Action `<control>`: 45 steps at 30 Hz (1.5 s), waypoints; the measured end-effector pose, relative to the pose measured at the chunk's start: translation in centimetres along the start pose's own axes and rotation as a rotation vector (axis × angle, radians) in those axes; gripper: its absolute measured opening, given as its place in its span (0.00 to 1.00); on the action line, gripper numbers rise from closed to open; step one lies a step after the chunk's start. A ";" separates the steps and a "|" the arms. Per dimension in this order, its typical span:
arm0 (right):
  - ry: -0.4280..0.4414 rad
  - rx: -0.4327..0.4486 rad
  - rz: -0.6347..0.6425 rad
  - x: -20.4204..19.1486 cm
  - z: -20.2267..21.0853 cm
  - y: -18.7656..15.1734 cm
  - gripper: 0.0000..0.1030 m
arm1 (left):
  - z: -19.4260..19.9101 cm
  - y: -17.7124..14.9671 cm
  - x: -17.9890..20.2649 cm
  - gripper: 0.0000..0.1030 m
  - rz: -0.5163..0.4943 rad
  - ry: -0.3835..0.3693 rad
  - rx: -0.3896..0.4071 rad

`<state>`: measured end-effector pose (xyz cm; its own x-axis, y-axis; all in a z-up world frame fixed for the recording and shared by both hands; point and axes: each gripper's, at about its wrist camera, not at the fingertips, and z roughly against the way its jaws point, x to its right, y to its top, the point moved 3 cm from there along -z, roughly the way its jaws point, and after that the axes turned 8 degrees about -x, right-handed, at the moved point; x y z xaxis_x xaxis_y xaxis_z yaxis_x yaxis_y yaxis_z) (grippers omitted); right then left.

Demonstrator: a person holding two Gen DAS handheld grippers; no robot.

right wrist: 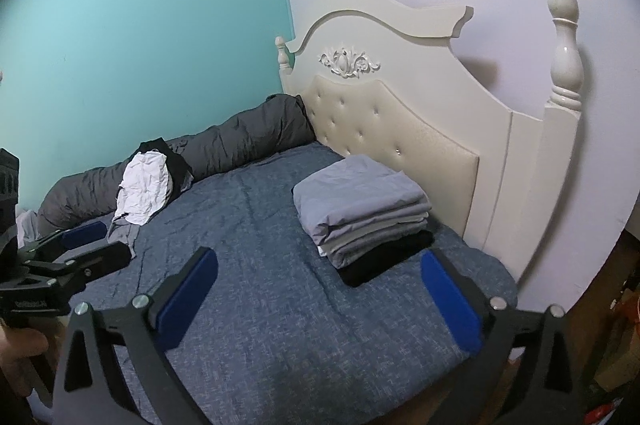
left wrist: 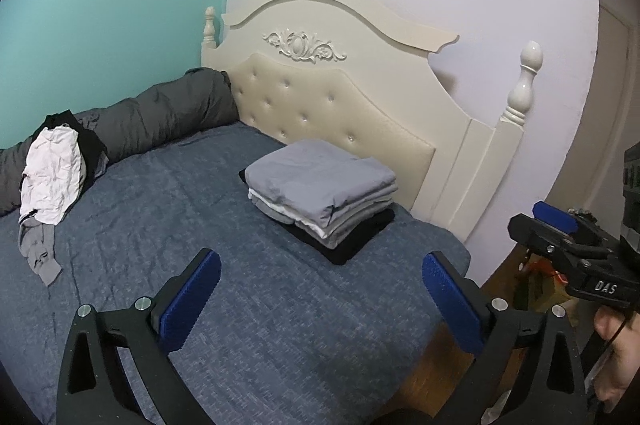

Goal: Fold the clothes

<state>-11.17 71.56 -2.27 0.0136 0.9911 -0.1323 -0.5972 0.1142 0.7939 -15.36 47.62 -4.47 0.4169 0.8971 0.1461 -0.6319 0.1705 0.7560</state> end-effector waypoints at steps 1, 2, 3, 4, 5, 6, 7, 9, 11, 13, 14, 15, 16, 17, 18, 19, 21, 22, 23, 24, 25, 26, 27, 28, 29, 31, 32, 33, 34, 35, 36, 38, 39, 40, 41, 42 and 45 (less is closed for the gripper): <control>0.003 0.000 -0.001 -0.1 0.2 -0.2 0.99 | 0.1 -0.1 0.0 1.00 0.000 0.001 0.000; 0.001 0.002 0.000 -0.1 0.3 -0.3 0.99 | 0.3 -0.2 -0.1 1.00 0.000 0.002 0.003; 0.001 0.006 0.000 -0.2 0.6 -0.4 0.99 | 0.5 -0.4 -0.1 1.00 0.000 0.003 0.006; 0.000 0.007 0.001 -0.3 0.8 -0.6 0.99 | 0.7 -0.5 -0.2 1.00 0.000 0.006 0.007; -0.001 0.009 0.001 -0.3 1.0 -0.8 0.99 | 0.9 -0.6 -0.2 1.00 -0.001 0.010 0.008; 0.001 0.009 0.001 -0.4 1.2 -1.1 0.99 | 1.1 -0.7 -0.3 1.00 -0.001 0.013 0.009; 0.002 0.006 -0.001 -0.4 1.4 -1.3 0.99 | 1.3 -0.9 -0.3 1.00 -0.002 0.018 0.010; 0.004 0.003 -0.004 -0.4 1.7 -1.8 1.00 | 1.6 -1.1 -0.3 1.00 -0.001 0.015 0.011; 0.005 0.003 -0.006 -0.5 2.1 -2.3 1.00 | 1.9 -1.4 -0.4 1.00 0.002 0.010 0.010; 0.002 0.003 -0.006 -0.6 2.4 -2.8 1.00 | 2.0 -1.7 -0.4 1.00 0.009 0.007 0.006; 0.000 0.003 -0.006 -0.7 2.5 -3.0 1.00 | 2.1 -1.9 -0.4 1.00 0.010 0.007 0.006; -0.002 0.003 -0.006 -0.7 2.6 -3.3 1.00 | 2.3 -2.1 -0.4 1.00 0.012 0.008 0.011; -0.004 0.003 -0.006 -0.7 2.8 -3.5 1.00 | 2.5 -2.3 -0.5 1.00 0.014 0.009 0.015; -0.003 0.001 -0.010 -0.8 2.8 -3.7 1.00 | 2.6 -2.4 -0.5 1.00 0.014 0.012 0.020; -0.004 0.000 -0.013 -0.8 2.9 -3.9 1.00 | 2.7 -2.5 -0.5 1.00 0.013 0.013 0.024; -0.004 -0.001 -0.015 -0.8 2.9 -4.1 1.00 | 2.7 -2.6 -0.6 1.00 0.014 0.013 0.024; -0.010 -0.002 -0.015 -0.8 2.9 -4.5 1.00 | 2.7 -2.8 -0.8 1.00 0.020 0.006 0.021; -0.015 -0.003 -0.014 -0.8 2.8 -4.7 1.00 | 2.8 -2.8 -0.8 1.00 0.020 0.002 0.022; -0.020 -0.004 -0.014 -0.8 2.8 -4.9 1.00 | 2.8 -2.9 -0.9 1.00 0.020 -0.003 0.023; -0.019 -0.007 -0.018 -0.8 2.8 -5.2 1.00 | 2.9 -3.0 -0.8 1.00 0.018 -0.002 0.023; -0.019 -0.010 -0.022 -0.7 2.8 -5.4 1.00 | 2.9 -3.1 -0.8 1.00 0.016 -0.001 0.022; -0.022 -0.012 -0.023 -0.7 2.7 -5.5 1.00 | 2.9 -3.2 -0.8 1.00 0.012 -0.004 0.021; -0.025 -0.014 -0.023 -0.7 2.7 -5.7 1.00 | 3.0 -3.2 -0.7 1.00 0.008 -0.006 0.020; -0.028 -0.016 -0.023 -0.7 2.7 -5.9 1.00 | 3.0 -3.3 -0.7 1.00 0.005 -0.009 0.019; -0.030 -0.015 -0.023 -0.7 2.7 -6.0 1.00 | 3.0 -3.3 -0.6 1.00 0.002 -0.008 0.018; -0.035 -0.008 -0.025 -0.7 2.8 -6.3 1.00 | 3.1 -3.5 -0.4 1.00 -0.005 -0.008 0.019; -0.035 -0.005 -0.028 -0.7 2.9 -6.4 1.00 | 3.1 -3.5 -0.4 1.00 -0.007 -0.006 0.020; -0.036 -0.006 -0.031 -0.7 2.9 -6.5 1.00 | 3.2 -3.6 -0.4 1.00 -0.010 -0.005 0.022; -0.038 -0.006 -0.034 -0.7 2.9 -6.7 1.00 | 3.2 -3.6 -0.3 1.00 -0.012 -0.003 0.024; -0.040 -0.007 -0.037 -0.6 2.9 -6.8 1.00 | 3.3 -3.6 -0.3 1.00 -0.013 -0.002 0.026; -0.042 -0.009 -0.039 -0.6 2.9 -6.9 1.00 | 3.3 -3.7 -0.3 1.00 -0.011 -0.003 0.027; -0.047 -0.012 -0.043 -0.5 2.9 -7.1 1.00 | 3.3 -3.9 -0.3 1.00 -0.013 -0.006 0.023; -0.048 -0.010 -0.043 -0.5 3.0 -7.1 1.00 | 3.4 -3.9 -0.3 1.00 -0.017 -0.005 0.022; -0.049 -0.009 -0.043 -0.4 3.1 -7.2 1.00 | 3.4 -4.0 -0.2 1.00 -0.021 -0.003 0.020; -0.049 -0.008 -0.042 -0.5 3.1 -7.2 1.00 | 3.4 -4.1 -0.1 1.00 -0.027 -0.001 0.020; -0.049 -0.007 -0.041 -0.5 3.2 -7.2 1.00 | 3.4 -4.2 -0.1 1.00 -0.031 -0.001 0.020; -0.056 -0.001 -0.031 -0.6 3.4 -7.0 1.00 | 3.3 -4.5 0.0 1.00 -0.027 -0.010 0.017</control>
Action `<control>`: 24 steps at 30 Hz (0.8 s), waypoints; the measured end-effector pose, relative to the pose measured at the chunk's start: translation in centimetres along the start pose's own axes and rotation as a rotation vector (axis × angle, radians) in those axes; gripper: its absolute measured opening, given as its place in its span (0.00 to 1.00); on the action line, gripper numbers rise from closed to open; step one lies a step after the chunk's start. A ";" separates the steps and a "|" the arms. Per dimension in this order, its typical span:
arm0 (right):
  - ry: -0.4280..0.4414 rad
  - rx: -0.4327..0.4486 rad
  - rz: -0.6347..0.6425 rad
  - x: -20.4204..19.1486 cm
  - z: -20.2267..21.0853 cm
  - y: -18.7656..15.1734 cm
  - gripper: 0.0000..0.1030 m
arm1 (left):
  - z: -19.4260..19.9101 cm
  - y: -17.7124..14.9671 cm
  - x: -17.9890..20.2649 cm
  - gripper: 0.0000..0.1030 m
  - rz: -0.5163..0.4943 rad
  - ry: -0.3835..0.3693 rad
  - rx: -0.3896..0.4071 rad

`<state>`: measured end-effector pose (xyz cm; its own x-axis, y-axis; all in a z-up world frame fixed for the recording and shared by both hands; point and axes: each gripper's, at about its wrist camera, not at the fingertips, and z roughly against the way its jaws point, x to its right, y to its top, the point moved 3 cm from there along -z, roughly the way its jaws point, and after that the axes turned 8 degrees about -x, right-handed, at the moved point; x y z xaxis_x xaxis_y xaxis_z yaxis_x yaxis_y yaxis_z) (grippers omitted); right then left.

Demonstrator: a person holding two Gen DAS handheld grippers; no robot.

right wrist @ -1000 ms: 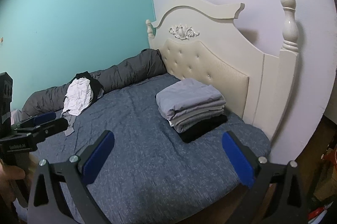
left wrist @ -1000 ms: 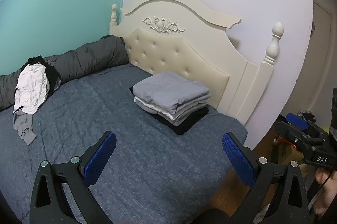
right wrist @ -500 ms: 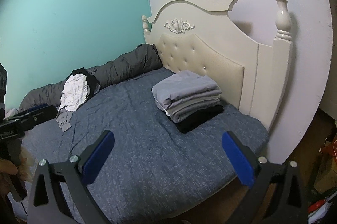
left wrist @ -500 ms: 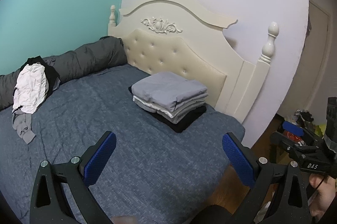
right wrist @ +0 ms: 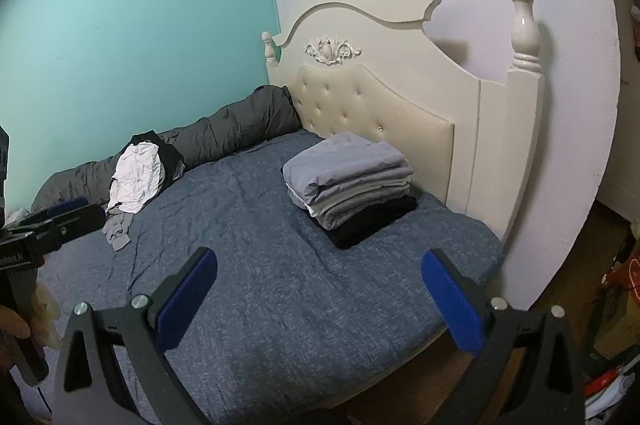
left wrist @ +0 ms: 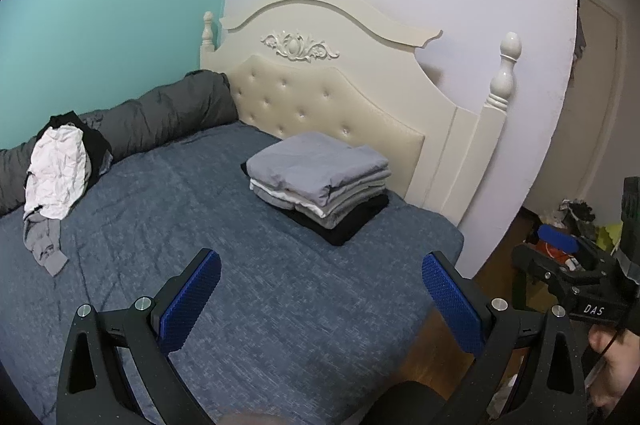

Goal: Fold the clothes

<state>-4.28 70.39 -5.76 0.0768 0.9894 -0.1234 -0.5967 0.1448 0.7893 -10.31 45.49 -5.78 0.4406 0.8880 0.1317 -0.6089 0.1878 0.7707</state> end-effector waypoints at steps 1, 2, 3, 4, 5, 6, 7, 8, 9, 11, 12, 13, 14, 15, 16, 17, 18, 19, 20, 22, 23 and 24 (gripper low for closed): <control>0.000 0.003 0.002 0.0 0.1 0.0 1.00 | 0.0 -0.1 0.0 1.00 0.002 -0.002 -0.001; 0.001 0.005 0.005 -0.1 0.2 0.1 1.00 | 0.0 -0.2 0.0 1.00 0.004 -0.004 -0.001; 0.003 0.007 0.007 -0.2 0.3 0.1 1.00 | 0.0 -0.3 0.0 1.00 0.006 -0.007 -0.003; 0.003 0.011 0.008 -0.2 0.4 0.2 1.00 | 0.0 -0.3 0.0 1.00 0.008 -0.007 -0.003; 0.003 0.014 0.010 -0.2 0.5 0.3 1.00 | 0.0 -0.4 0.0 1.00 0.009 -0.006 -0.003; 0.003 0.015 0.011 -0.2 0.5 0.3 1.00 | 0.1 -0.4 0.0 1.00 0.010 -0.004 -0.003; 0.003 0.019 0.010 -0.3 0.6 0.4 1.00 | 0.1 -0.5 -0.1 1.00 0.011 -0.005 -0.003; 0.003 0.021 0.010 -0.3 0.6 0.4 1.00 | 0.1 -0.5 -0.2 1.00 0.013 -0.004 -0.003; 0.004 0.021 0.010 -0.2 0.6 0.4 1.00 | 0.2 -0.5 -0.2 1.00 0.013 -0.003 -0.003; 0.005 0.021 0.010 -0.3 0.7 0.4 1.00 | 0.2 -0.5 -0.2 1.00 0.011 -0.003 -0.003; 0.005 0.020 0.011 -0.3 0.6 0.4 1.00 | 0.2 -0.5 -0.2 1.00 0.010 -0.003 -0.004; 0.006 0.019 0.012 -0.3 0.6 0.4 1.00 | 0.2 -0.5 -0.1 1.00 0.009 -0.004 -0.005; 0.007 0.018 0.012 -0.3 0.6 0.4 1.00 | 0.2 -0.5 -0.1 1.00 0.010 -0.004 -0.007; 0.008 0.017 0.013 -0.3 0.6 0.4 1.00 | 0.2 -0.5 0.0 1.00 0.012 -0.004 -0.009; 0.008 0.017 0.013 -0.3 0.6 0.4 1.00 | 0.2 -0.5 0.0 1.00 0.012 -0.004 -0.010; 0.008 0.017 0.014 -0.3 0.5 0.4 1.00 | 0.2 -0.4 0.0 1.00 0.012 -0.006 -0.011; 0.006 0.018 0.014 -0.3 0.6 0.3 1.00 | 0.1 -0.4 0.0 1.00 0.013 -0.005 -0.012; 0.006 0.018 0.013 -0.3 0.6 0.2 1.00 | 0.1 -0.4 0.0 1.00 0.011 -0.003 -0.012; 0.005 0.018 0.013 -0.3 0.7 0.2 1.00 | 0.1 -0.4 0.1 1.00 0.011 -0.002 -0.012; 0.004 0.019 0.012 -0.2 0.6 0.1 1.00 | 0.0 -0.3 0.2 1.00 0.010 0.001 -0.011; 0.004 0.018 0.012 -0.2 0.6 0.2 1.00 | 0.0 -0.3 0.2 1.00 0.011 0.003 -0.011; 0.005 0.017 0.011 -0.2 0.5 0.2 1.00 | 0.0 -0.4 0.3 1.00 0.011 0.004 -0.010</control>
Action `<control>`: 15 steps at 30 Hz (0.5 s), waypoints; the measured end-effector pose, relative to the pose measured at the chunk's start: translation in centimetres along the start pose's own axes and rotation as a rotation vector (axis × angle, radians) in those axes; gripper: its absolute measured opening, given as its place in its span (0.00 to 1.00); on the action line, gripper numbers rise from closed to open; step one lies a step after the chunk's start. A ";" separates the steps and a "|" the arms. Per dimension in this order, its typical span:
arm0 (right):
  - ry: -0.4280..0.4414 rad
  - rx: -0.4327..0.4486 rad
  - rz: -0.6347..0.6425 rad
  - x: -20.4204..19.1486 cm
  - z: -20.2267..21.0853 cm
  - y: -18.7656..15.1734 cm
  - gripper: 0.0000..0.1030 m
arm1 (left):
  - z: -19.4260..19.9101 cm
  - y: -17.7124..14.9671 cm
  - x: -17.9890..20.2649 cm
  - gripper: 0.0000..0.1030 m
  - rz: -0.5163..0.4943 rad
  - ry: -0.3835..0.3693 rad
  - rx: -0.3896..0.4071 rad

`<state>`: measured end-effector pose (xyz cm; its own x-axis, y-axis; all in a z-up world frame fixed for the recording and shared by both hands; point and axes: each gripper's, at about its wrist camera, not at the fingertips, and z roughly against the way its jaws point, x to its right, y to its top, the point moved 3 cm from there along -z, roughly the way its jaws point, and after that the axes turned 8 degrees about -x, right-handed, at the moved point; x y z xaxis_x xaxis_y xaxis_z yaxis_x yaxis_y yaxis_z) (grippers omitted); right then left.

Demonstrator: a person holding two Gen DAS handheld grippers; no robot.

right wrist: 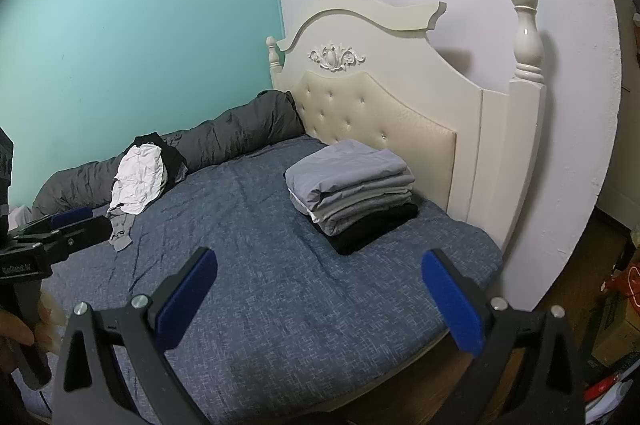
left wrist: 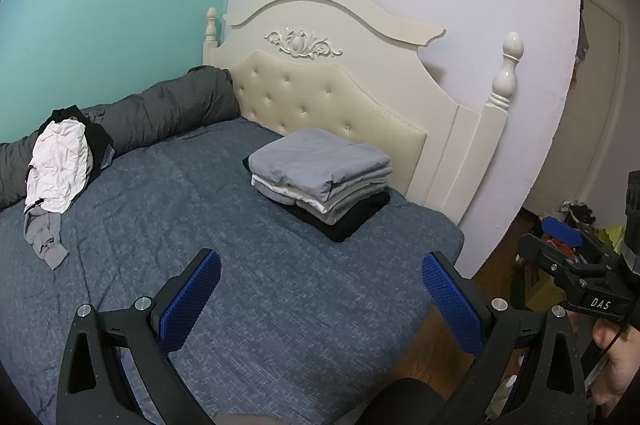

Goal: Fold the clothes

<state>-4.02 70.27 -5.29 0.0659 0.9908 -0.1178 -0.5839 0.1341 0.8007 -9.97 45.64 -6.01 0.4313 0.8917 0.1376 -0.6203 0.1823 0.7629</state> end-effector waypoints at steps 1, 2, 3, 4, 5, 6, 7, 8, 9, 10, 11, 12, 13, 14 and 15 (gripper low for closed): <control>0.001 -0.002 -0.002 0.1 0.0 0.0 1.00 | 0.0 -0.1 0.0 1.00 -0.001 0.001 -0.001; 0.002 -0.003 -0.002 0.1 -0.1 0.0 1.00 | 0.0 -0.1 0.0 1.00 0.002 -0.003 -0.002; 0.003 -0.004 -0.001 0.0 -0.1 -0.1 1.00 | 0.0 -0.1 -0.1 1.00 0.002 0.000 -0.003; 0.004 -0.006 -0.001 0.0 -0.1 -0.1 1.00 | -0.1 -0.1 -0.1 1.00 0.003 0.003 -0.004; 0.004 -0.007 -0.001 0.0 -0.1 -0.2 1.00 | -0.1 -0.1 -0.2 1.00 0.004 0.005 -0.005; 0.006 -0.008 -0.002 0.1 -0.2 -0.1 1.00 | -0.1 -0.1 -0.2 1.00 0.004 0.001 -0.006; 0.006 -0.009 -0.002 0.0 -0.3 -0.1 1.00 | -0.1 -0.1 -0.2 1.00 0.003 0.000 -0.006; 0.006 -0.010 -0.002 0.0 -0.3 -0.2 1.00 | -0.1 -0.1 -0.2 1.00 0.001 0.005 -0.004; 0.007 -0.011 -0.002 0.1 -0.3 -0.1 1.00 | -0.1 -0.1 -0.2 1.00 0.000 0.003 -0.005; 0.006 -0.012 -0.003 0.1 -0.4 -0.2 1.00 | -0.1 -0.2 -0.2 1.00 -0.002 0.001 -0.006; 0.007 -0.013 -0.003 0.1 -0.5 -0.1 1.00 | -0.1 -0.2 -0.1 1.00 -0.003 0.004 -0.005; 0.008 -0.014 -0.002 0.0 -0.5 -0.1 1.00 | -0.1 -0.2 -0.1 1.00 -0.003 0.007 -0.004; 0.008 -0.014 -0.002 0.0 -0.5 -0.1 1.00 | -0.1 -0.2 -0.1 1.00 -0.004 0.009 -0.004; 0.008 -0.013 -0.002 0.0 -0.5 -0.1 1.00 | -0.1 -0.2 -0.1 1.00 -0.003 0.010 -0.004; 0.008 -0.013 -0.001 -0.1 -0.4 -0.2 1.00 | -0.1 -0.2 -0.1 1.00 -0.002 0.010 -0.004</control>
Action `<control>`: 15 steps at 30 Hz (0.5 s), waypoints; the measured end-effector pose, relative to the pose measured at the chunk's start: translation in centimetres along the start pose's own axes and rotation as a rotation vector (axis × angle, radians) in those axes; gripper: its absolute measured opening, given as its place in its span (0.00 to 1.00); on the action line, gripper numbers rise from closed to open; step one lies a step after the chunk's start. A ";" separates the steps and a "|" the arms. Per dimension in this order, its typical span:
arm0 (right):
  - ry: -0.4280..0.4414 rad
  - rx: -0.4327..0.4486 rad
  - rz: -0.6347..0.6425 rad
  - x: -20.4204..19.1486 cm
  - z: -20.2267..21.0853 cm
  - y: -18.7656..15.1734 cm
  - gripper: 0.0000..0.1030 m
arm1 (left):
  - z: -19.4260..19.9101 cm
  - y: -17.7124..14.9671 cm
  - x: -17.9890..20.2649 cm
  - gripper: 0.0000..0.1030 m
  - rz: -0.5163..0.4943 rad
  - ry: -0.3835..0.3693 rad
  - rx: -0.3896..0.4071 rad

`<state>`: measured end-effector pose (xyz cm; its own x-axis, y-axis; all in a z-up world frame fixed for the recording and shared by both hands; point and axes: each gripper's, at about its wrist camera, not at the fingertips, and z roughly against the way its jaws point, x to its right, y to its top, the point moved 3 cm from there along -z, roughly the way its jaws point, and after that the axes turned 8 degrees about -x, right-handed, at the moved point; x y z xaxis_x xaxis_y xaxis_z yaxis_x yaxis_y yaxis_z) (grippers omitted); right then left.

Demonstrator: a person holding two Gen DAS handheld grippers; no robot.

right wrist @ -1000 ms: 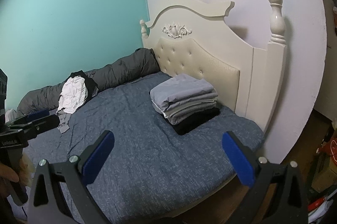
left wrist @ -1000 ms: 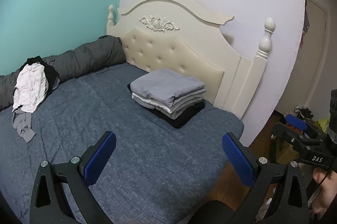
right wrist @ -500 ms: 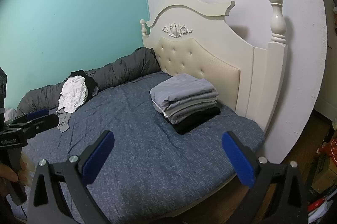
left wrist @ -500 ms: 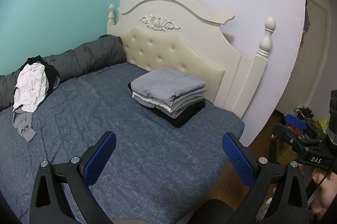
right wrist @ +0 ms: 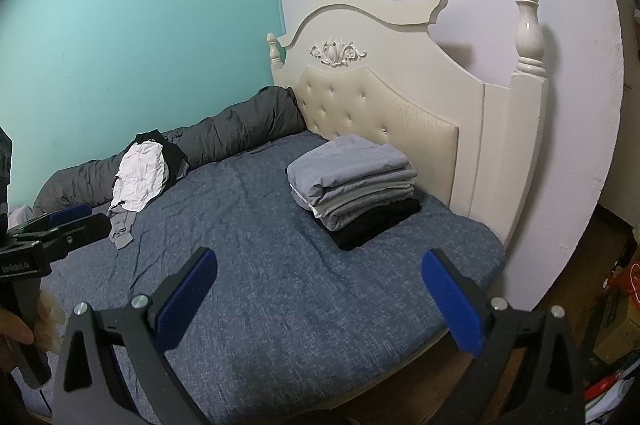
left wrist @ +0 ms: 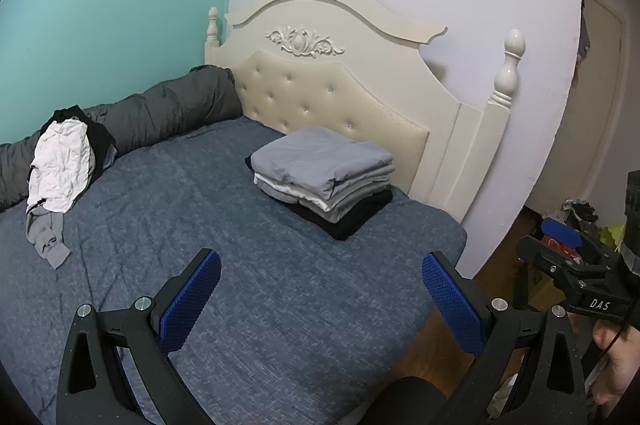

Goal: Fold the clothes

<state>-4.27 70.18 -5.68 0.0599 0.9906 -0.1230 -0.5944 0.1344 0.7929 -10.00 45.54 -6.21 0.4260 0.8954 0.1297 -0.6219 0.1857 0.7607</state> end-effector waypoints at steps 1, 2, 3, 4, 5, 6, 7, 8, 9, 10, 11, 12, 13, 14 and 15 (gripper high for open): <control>0.000 0.000 0.001 0.0 0.0 0.0 1.00 | 0.0 0.0 0.0 1.00 0.001 0.000 0.000; 0.001 0.000 0.000 -0.1 0.1 -0.1 1.00 | 0.1 0.0 0.0 1.00 -0.001 -0.001 -0.001; 0.002 0.000 0.000 -0.1 0.1 -0.1 1.00 | 0.1 0.0 -0.1 1.00 0.001 -0.003 -0.003; 0.002 0.000 0.000 -0.1 0.0 0.0 1.00 | 0.1 0.0 -0.1 1.00 0.002 0.001 -0.004; 0.002 0.000 0.001 -0.1 0.0 0.0 1.00 | 0.1 0.0 -0.1 1.00 0.001 0.002 -0.006; 0.002 0.001 -0.001 -0.1 0.0 0.0 1.00 | 0.1 0.0 -0.2 1.00 0.003 0.002 -0.006; 0.003 0.000 -0.001 -0.1 0.0 0.0 1.00 | 0.1 0.0 -0.2 1.00 0.004 0.003 -0.007; 0.003 0.000 -0.002 0.0 0.1 -0.1 1.00 | 0.1 0.0 -0.2 1.00 0.005 0.002 -0.008; 0.003 0.000 -0.002 0.0 0.1 -0.1 1.00 | 0.1 0.0 -0.2 1.00 0.005 0.001 -0.009; 0.003 0.000 -0.002 0.0 0.1 0.0 1.00 | 0.1 0.0 -0.2 1.00 0.004 -0.001 -0.010; 0.002 0.000 -0.002 0.0 0.1 0.0 1.00 | 0.0 0.0 -0.2 1.00 0.003 -0.002 -0.010; 0.002 -0.001 -0.002 0.0 0.0 0.0 1.00 | 0.0 0.0 -0.1 1.00 0.002 -0.003 -0.010; 0.002 -0.001 -0.002 0.0 0.0 0.0 1.00 | 0.0 0.0 -0.1 1.00 0.000 -0.003 -0.010; 0.002 -0.001 -0.001 0.0 0.0 0.0 1.00 | 0.0 -0.1 -0.1 1.00 0.001 -0.003 -0.010; 0.002 -0.001 -0.002 -0.1 0.1 0.0 1.00 | -0.1 0.0 0.0 1.00 0.000 -0.004 -0.011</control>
<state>-4.20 70.11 -5.64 0.0598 0.9902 -0.1260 -0.5948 0.1367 0.7922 -10.04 45.51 -6.30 0.4282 0.8939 0.1326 -0.6292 0.1896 0.7538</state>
